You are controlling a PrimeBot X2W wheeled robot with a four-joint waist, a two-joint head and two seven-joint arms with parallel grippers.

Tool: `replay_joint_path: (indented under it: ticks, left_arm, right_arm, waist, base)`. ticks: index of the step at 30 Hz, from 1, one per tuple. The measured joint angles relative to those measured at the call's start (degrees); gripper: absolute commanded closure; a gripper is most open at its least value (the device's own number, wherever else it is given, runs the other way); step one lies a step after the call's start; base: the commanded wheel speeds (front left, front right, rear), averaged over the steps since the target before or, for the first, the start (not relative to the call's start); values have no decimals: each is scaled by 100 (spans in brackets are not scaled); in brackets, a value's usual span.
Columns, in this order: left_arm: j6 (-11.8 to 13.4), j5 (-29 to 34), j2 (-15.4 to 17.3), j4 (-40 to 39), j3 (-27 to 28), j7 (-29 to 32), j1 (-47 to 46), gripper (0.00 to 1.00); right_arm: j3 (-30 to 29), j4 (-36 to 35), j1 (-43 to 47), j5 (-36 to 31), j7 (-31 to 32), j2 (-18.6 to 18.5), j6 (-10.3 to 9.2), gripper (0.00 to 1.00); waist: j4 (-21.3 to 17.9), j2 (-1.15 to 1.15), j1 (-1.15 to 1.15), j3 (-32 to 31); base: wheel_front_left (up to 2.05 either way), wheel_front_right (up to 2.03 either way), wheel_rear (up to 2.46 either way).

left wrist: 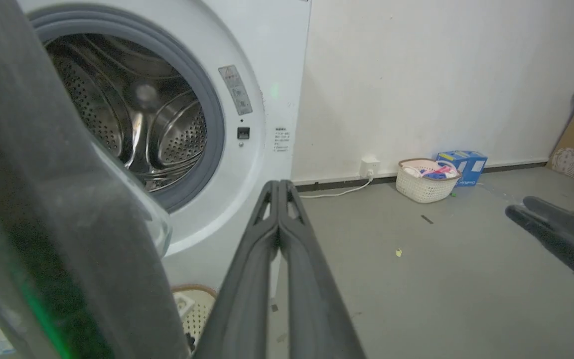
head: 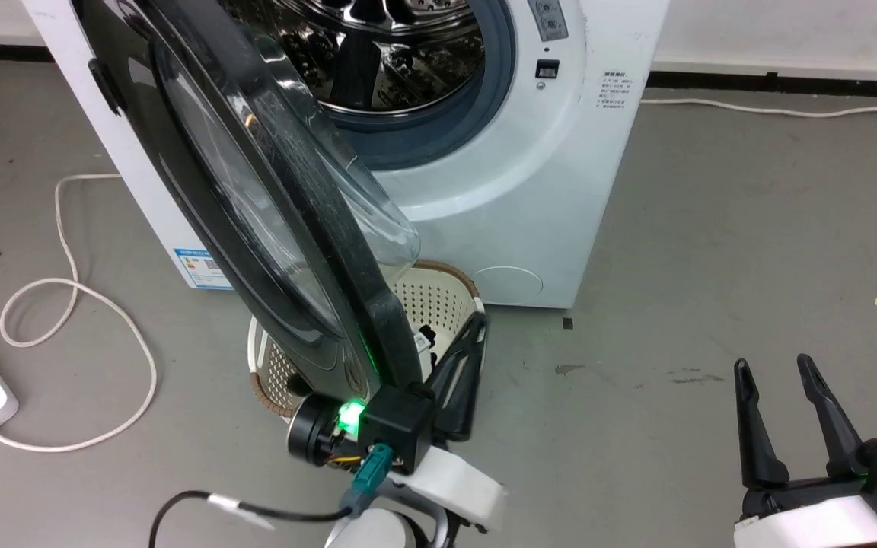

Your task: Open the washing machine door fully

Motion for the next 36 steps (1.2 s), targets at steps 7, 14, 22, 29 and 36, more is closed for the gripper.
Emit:
replay_joint_path:
  ticks: [7,14,22,29,36]
  left_arm:
    - [92,-216,-2,887,122,-136,-161,100]
    - [83,-308,-23,1145,152,-207,-152,100]
    - [66,-344,-1,1118,237,-256,225,100]
    - [9,-331,229,976,358,-256,567,100]
    - [212,-375,557,691,979,-256,680,100]
  right_arm:
    - [1,31,-18,1,1,2,0,0]
    - [53,85,-1,0,1,4,0,0]
    - [75,121,66,-1,1,8,0,0]
    - [155,146,188,1,1,12,0,0]
    - [266,130,184,1,1,12,0,0]
  waist:
    - [50,0,0,37]
    - [292,0,0,-101]
    - [818,0,-1,-353]
    - [1440,0,-1,-506]
    - [2022,0,-1,-431]
  base:
    - [0,0,0]
    - [0,0,0]
    - [0,0,0]
    - [0,0,0]
    - [0,0,0]
